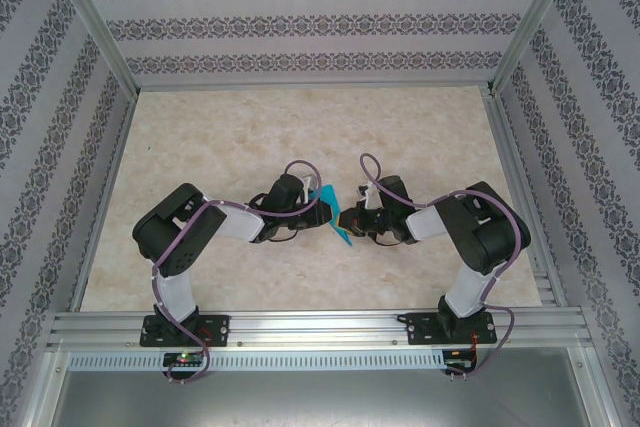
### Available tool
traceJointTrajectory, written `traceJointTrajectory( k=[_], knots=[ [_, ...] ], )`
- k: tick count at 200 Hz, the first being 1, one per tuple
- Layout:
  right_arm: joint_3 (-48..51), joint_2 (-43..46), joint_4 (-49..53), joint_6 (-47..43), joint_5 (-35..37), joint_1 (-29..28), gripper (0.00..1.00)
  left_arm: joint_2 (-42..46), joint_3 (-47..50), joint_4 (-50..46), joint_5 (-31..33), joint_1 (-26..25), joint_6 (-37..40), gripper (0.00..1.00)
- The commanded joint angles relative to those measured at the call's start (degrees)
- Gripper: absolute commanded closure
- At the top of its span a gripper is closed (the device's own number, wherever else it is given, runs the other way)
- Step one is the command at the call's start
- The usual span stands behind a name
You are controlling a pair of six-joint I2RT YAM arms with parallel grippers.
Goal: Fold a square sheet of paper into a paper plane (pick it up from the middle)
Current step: Fold the wing for the fifth time at the center of the table.
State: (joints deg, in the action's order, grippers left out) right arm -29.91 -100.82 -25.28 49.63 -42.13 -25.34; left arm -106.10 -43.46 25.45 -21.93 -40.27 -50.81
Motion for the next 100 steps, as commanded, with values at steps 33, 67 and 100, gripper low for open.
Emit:
traceJointTrajectory(
  k=[33, 67, 100],
  knots=[
    [-0.04, -2.47, 4.4, -2.03, 2.05, 0.03, 0.98, -2.64, -3.62, -5.7, 1.69, -0.69, 0.69, 0.9],
    [-0.54, -1.07, 6.27, -2.77, 2.14, -0.06, 0.93, -2.96, -4.78, -11.06, 3.89, -0.69, 0.19, 0.92],
    [-0.93, 1.75, 9.8, -4.2, 2.64, -0.06, 0.85, -3.27, -5.85, -14.64, 5.17, -0.77, 0.53, 0.92]
  ],
)
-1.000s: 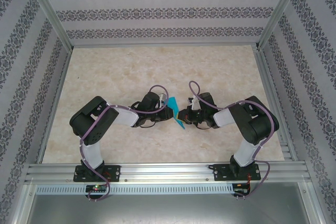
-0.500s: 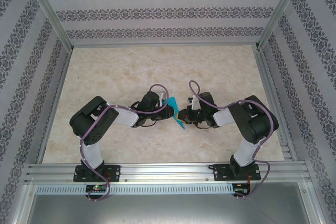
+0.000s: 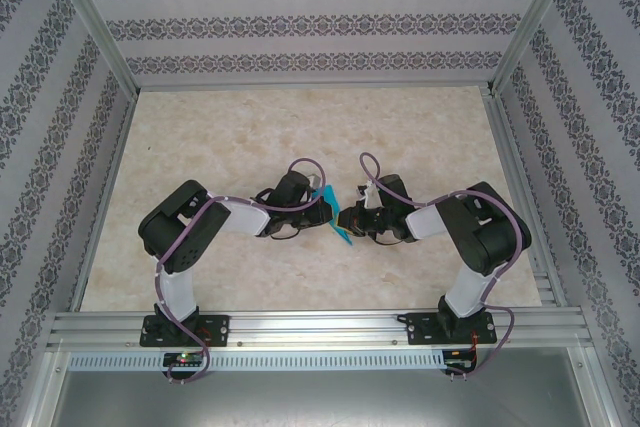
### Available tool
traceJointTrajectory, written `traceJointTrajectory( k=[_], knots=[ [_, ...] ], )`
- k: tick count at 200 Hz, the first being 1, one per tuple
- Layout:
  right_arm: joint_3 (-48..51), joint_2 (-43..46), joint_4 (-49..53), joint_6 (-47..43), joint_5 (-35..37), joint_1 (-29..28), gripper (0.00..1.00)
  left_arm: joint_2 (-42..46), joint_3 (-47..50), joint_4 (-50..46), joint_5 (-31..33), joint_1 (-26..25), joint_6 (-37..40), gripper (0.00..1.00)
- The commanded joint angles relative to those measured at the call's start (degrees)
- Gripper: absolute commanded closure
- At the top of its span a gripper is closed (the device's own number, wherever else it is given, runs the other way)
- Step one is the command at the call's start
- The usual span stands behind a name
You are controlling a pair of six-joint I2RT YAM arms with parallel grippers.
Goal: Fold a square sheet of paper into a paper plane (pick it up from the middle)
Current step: Fold the wing for the fifth time at the center of the table.
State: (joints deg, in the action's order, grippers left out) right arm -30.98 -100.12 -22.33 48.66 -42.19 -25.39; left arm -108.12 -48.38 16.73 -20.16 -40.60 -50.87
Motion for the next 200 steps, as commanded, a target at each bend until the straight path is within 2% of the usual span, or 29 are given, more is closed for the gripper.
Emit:
traceJointTrajectory(
  k=[1, 45, 75, 92, 138, 167, 200],
  knots=[
    [0.09, 1.15, 6.98, -3.32, 2.72, -0.06, 0.85, -1.33, -0.97, -5.92, 3.39, -0.45, 0.6, 0.92],
    [1.13, 4.04, 10.57, -4.89, 3.77, -0.1, 0.84, -1.91, -2.06, -7.31, 3.45, -0.62, 1.3, 0.92],
    [2.45, 4.58, 10.98, -4.9, 3.43, -0.19, 0.88, -2.04, -2.07, -7.57, 3.29, -0.63, 1.39, 0.92],
    [3.03, 4.5, 11.07, -5.11, 3.48, -0.28, 0.92, -1.96, -2.05, -7.68, 3.28, -0.62, 1.41, 0.92],
    [2.6, 1.43, 12.16, -5.71, 4.67, -0.5, 0.92, -2.08, -2.14, -8.03, 3.37, -0.63, 1.4, 0.92],
    [2.12, 5.16, 14.8, -6.58, 5.33, -0.54, 0.86, -2.1, -2.65, -9.75, 3.98, -0.64, 1.39, 0.92],
    [1.63, 11.5, 21.89, -12.13, 7.16, -0.93, 0.8, -2.91, -4.03, -12.99, 4.87, -0.63, 1.42, 0.92]
  ],
)
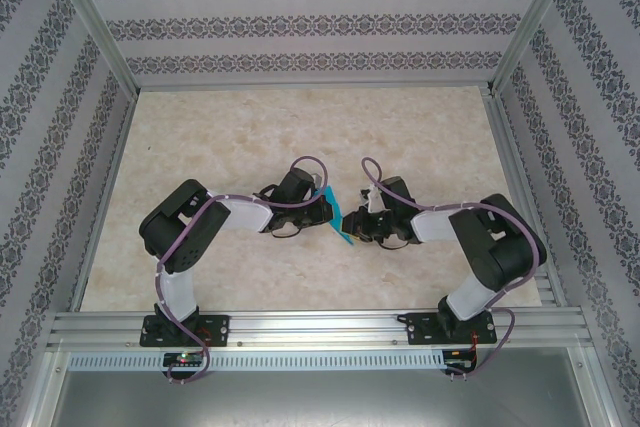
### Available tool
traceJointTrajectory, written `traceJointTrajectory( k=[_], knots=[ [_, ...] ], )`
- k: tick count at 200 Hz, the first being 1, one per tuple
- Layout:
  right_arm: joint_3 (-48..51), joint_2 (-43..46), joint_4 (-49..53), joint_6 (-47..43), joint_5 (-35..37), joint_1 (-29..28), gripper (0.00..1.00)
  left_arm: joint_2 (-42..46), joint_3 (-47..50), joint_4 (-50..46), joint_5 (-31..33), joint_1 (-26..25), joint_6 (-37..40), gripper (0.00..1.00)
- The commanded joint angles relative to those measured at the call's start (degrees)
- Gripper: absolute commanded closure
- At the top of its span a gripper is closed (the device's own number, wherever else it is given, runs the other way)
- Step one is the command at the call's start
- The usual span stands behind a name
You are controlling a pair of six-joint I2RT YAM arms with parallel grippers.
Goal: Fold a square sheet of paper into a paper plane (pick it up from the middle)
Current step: Fold the wing for the fifth time at the center of the table.
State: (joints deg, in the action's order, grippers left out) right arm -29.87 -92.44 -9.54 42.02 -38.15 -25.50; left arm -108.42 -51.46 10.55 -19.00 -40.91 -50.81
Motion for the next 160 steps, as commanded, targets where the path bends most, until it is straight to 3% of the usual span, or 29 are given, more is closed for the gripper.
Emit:
traceJointTrajectory(
  k=[1, 59, 120, 160],
  knots=[
    [0.51, 3.97, 9.23, -5.65, 3.14, -0.85, 0.8, -2.68, -0.94, -6.92, 3.71, -0.32, 1.34, 0.92],
    [-1.83, 7.41, 17.67, -11.5, 8.42, -3.41, 0.77, -3.55, -1.89, -8.06, 3.39, -0.32, 1.59, 0.92],
    [-2.05, 3.81, 17.15, -10.02, 8.97, -3.49, 0.89, -3.36, -1.45, -8.33, 3.55, -0.32, 1.68, 0.92],
    [-2.28, 3.41, 18.96, -8.27, 9.94, -3.24, 0.86, -2.89, -1.49, -9.21, 4.58, -0.32, 1.48, 0.92]
  ],
)
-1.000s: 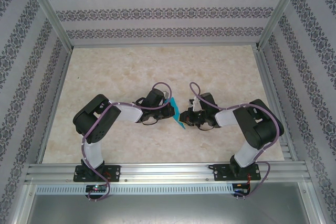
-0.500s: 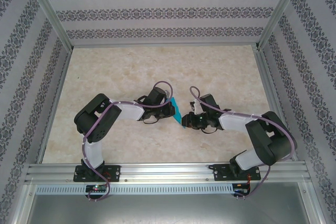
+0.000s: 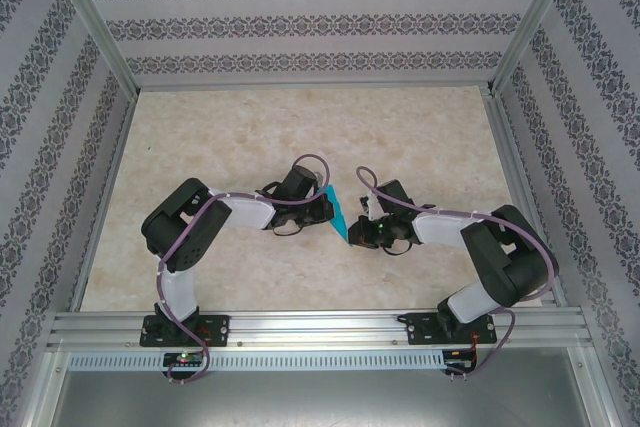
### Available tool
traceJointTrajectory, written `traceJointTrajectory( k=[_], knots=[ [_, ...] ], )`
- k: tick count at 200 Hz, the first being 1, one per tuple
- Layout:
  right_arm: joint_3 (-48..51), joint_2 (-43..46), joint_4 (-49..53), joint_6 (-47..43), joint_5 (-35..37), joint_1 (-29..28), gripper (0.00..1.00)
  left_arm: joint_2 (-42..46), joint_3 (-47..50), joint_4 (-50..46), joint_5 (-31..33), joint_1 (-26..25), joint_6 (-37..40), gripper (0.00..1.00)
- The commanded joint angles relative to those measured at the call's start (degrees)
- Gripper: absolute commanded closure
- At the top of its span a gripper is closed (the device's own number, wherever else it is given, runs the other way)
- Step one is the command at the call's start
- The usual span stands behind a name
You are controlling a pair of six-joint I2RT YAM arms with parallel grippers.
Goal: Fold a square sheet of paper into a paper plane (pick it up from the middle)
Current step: Fold the wing for the fifth time at the center of the table.
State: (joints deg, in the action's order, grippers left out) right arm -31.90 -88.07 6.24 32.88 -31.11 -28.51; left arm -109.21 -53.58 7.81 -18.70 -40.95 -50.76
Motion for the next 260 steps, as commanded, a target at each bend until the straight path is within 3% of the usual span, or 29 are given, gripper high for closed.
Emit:
traceJointTrajectory(
  k=[1, 31, 52, 87, 146, 260],
  knots=[
    [-0.26, -0.78, 3.21, 0.91, 2.94, -0.23, 0.86, -2.08, 0.65, -6.49, 4.28, -0.27, 1.45, 0.92],
    [-3.0, 6.78, 6.45, 1.35, 5.5, -0.83, 0.76, -2.24, 0.58, -6.48, 3.73, -0.27, 1.72, 0.92],
    [-5.67, 9.24, 9.35, 0.49, 9.35, -1.44, 0.78, -2.64, 0.48, -6.07, 3.21, -0.27, 1.65, 0.92],
    [-9.56, 3.98, 7.1, 0.89, 7.43, -3.46, 0.87, -2.97, 0.41, -5.64, 2.84, -0.27, 1.3, 0.92],
    [-12.99, -4.79, 6.31, 0.42, 6.13, -6.36, 0.92, -2.76, 0.65, -5.81, 2.88, -0.28, 0.86, 0.92],
    [-7.27, -5.75, 5.75, -1.33, 5.56, -4.03, 0.93, -2.69, 0.13, -8.0, 4.24, -0.28, 1.51, 0.92]
  ],
)
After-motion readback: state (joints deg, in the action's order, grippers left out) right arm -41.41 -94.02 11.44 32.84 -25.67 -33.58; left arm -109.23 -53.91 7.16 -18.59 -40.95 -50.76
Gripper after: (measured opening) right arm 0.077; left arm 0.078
